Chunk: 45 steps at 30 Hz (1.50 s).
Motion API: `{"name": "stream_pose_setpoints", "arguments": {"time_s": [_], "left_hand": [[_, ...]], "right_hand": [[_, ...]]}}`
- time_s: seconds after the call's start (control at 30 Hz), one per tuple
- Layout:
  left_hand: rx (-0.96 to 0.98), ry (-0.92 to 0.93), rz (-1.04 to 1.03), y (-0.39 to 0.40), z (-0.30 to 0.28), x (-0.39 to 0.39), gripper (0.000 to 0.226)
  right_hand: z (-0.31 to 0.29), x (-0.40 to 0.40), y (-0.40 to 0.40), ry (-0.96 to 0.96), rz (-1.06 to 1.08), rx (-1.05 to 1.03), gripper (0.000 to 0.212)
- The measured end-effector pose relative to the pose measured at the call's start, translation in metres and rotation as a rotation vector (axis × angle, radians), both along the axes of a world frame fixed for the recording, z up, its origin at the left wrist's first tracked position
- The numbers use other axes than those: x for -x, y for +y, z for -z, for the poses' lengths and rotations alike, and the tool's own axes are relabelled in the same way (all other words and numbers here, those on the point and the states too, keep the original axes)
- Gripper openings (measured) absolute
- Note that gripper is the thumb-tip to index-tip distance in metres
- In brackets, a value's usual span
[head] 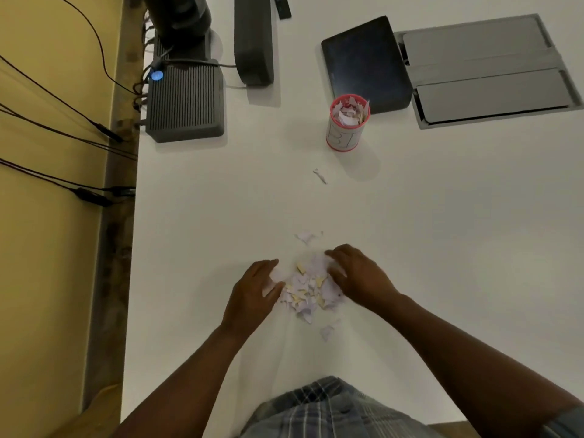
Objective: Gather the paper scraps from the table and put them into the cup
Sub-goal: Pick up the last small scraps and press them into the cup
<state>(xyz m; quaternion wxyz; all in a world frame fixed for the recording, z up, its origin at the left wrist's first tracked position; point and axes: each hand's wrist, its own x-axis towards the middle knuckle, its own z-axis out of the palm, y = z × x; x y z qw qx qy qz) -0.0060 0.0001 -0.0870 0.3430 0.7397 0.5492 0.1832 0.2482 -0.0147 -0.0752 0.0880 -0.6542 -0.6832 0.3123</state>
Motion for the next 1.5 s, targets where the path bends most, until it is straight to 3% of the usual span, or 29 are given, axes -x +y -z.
{"name": "stream_pose_setpoints", "arguments": {"time_s": [0.1, 0.17, 0.23, 0.3, 0.43, 0.6, 0.7, 0.83, 1.0, 1.17, 1.33, 1.5], "left_hand": [[0.006, 0.145, -0.089, -0.017, -0.001, 0.016, 0.081], [0.128, 0.256, -0.087, -0.027, 0.001, 0.024, 0.107], [0.242, 0.306, -0.064, -0.036, 0.002, 0.027, 0.119], [0.251, 0.320, -0.036, -0.044, 0.004, 0.025, 0.114], [0.212, 0.272, -0.040, -0.054, 0.005, 0.012, 0.097], [0.215, 0.174, -0.202, -0.043, 0.003, -0.009, 0.111], [0.244, 0.211, -0.176, -0.022, 0.003, -0.023, 0.112], [0.275, 0.175, -0.076, 0.004, 0.001, -0.037, 0.090], [0.249, 0.074, 0.033, 0.044, -0.007, -0.039, 0.070], [0.120, 0.064, -0.017, 0.081, -0.013, -0.036, 0.055], [0.192, 0.209, 0.116, 0.123, -0.008, -0.052, 0.060], [0.137, 0.184, 0.248, 0.136, -0.008, -0.076, 0.060]], "right_hand": [[-0.007, -0.015, -0.018, -0.115, 0.142, 0.104, 0.093], [-0.010, -0.018, -0.034, -0.178, 0.122, 0.226, 0.124], [-0.007, -0.012, -0.055, -0.203, 0.067, 0.314, 0.140], [-0.001, 0.001, -0.076, -0.199, 0.020, 0.348, 0.146], [0.010, 0.025, -0.097, -0.101, 0.047, 0.279, 0.132], [0.012, 0.040, -0.076, 0.061, 0.181, 0.179, 0.101], [0.010, 0.045, -0.056, 0.104, 0.232, 0.160, 0.090], [0.003, 0.047, -0.027, 0.129, 0.235, 0.131, 0.066], [-0.010, 0.031, 0.023, 0.134, 0.179, -0.065, 0.043], [-0.003, -0.003, 0.099, 0.039, 0.312, -0.029, 0.052], [0.008, -0.020, 0.157, -0.011, 0.131, 0.143, 0.078], [0.017, -0.013, 0.159, -0.057, -0.061, 0.095, 0.073]]}}
